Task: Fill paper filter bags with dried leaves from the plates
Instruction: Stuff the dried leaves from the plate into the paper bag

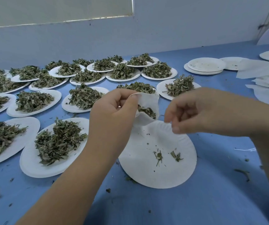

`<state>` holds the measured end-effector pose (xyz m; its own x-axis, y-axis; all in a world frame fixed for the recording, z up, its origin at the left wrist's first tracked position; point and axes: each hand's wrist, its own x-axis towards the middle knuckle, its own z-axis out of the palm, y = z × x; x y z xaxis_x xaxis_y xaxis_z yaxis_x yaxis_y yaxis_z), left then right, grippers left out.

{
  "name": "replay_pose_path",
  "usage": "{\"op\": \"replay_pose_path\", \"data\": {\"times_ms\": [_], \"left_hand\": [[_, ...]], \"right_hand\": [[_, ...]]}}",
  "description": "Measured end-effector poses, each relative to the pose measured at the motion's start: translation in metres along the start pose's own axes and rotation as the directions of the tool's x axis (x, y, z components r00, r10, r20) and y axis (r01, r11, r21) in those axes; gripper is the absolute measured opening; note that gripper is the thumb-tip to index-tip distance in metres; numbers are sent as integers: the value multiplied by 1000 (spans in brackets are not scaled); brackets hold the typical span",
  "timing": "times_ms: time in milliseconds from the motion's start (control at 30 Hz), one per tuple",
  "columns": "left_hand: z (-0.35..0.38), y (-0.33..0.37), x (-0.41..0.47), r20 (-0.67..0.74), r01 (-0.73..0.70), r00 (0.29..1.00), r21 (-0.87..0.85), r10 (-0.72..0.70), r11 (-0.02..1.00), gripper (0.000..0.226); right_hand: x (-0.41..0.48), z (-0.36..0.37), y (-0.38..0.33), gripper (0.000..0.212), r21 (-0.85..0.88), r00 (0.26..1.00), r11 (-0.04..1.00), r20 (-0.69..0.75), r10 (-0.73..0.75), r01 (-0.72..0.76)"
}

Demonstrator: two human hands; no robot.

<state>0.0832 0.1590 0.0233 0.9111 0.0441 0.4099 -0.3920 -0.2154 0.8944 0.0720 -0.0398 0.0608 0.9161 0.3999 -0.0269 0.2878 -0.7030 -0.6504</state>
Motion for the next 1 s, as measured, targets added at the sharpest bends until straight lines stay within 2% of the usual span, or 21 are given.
{"op": "replay_pose_path", "data": {"times_ms": [100,200,300,467,733,1000], "left_hand": [[0,-2,1,-8,17,1000,-13,-17,1000,22],[0,-2,1,4,2,1000,-3,-2,1000,17],[0,-3,0,4,-11,1000,-10,12,1000,20],[0,-2,0,-3,-13,1000,-17,13,1000,21],[0,-2,0,11,-21,1000,-7,22,1000,21],[-1,-4,-1,16,-34,999,-2,34,999,19]], "right_hand": [[-2,3,1,30,-148,960,989,274,64,-24],[-1,10,0,34,-231,923,973,373,96,-8],[3,17,3,30,-294,924,956,367,106,7],[5,23,5,19,-302,946,953,306,102,-5],[6,29,0,14,-401,975,915,217,47,45],[5,33,0,6,-407,981,912,192,29,53]]}}
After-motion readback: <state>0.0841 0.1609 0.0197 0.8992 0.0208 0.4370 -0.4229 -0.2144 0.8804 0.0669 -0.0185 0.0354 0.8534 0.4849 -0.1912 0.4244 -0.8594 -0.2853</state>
